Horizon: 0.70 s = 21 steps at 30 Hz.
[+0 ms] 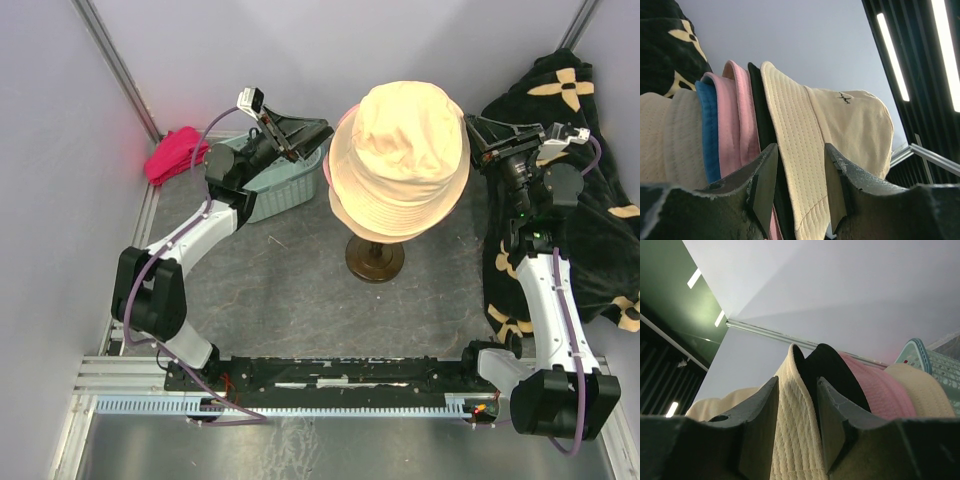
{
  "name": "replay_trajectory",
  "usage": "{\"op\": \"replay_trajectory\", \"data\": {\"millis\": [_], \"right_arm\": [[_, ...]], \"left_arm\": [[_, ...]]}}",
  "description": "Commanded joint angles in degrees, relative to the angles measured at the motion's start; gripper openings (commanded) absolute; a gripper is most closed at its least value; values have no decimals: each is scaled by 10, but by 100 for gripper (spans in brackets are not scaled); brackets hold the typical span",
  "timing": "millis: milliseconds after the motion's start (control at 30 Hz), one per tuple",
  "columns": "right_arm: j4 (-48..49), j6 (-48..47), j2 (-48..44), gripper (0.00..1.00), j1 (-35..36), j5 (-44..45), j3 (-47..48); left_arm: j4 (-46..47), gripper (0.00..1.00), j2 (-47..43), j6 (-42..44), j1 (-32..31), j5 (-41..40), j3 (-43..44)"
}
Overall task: Stack the hats
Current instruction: Stack the hat on the hat.
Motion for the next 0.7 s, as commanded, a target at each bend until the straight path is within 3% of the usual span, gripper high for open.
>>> {"op": "replay_trajectory", "data": {"millis": [0, 667], "right_arm": [[45, 3, 1, 44, -2, -14, 5], [31, -11, 4, 43, -2, -21, 18]], "left_arm": [[57, 49, -1, -26, 4, 39, 3], [78, 47, 25, -36, 7, 80, 12]]}}
